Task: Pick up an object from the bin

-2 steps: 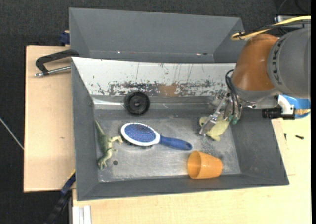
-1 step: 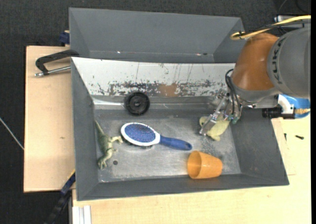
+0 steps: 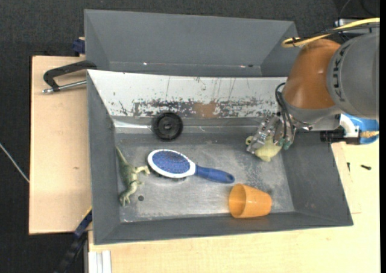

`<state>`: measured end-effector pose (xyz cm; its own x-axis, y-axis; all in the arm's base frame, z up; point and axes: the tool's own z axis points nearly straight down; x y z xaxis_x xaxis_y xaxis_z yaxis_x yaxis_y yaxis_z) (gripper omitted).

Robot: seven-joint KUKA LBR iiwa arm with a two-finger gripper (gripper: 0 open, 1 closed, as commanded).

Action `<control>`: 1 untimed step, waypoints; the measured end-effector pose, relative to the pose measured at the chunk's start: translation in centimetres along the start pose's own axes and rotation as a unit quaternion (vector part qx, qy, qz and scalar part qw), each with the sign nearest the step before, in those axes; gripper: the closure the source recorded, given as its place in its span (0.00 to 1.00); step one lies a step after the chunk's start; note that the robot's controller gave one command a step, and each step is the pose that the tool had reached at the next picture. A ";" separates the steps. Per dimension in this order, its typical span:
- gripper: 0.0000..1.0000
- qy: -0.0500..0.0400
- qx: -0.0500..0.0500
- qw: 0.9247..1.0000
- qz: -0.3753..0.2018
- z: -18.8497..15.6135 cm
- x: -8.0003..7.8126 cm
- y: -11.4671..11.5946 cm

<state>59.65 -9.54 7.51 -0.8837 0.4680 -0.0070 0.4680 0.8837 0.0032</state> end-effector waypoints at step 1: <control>1.00 -0.001 -0.001 1.000 -0.001 -3.8 -0.2 0.2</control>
Offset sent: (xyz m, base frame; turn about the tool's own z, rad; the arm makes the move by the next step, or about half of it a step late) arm 0.0000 0.0001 0.0341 0.0000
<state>59.90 -9.50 11.29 -0.8843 0.4668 -0.0094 0.4668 0.8844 0.0044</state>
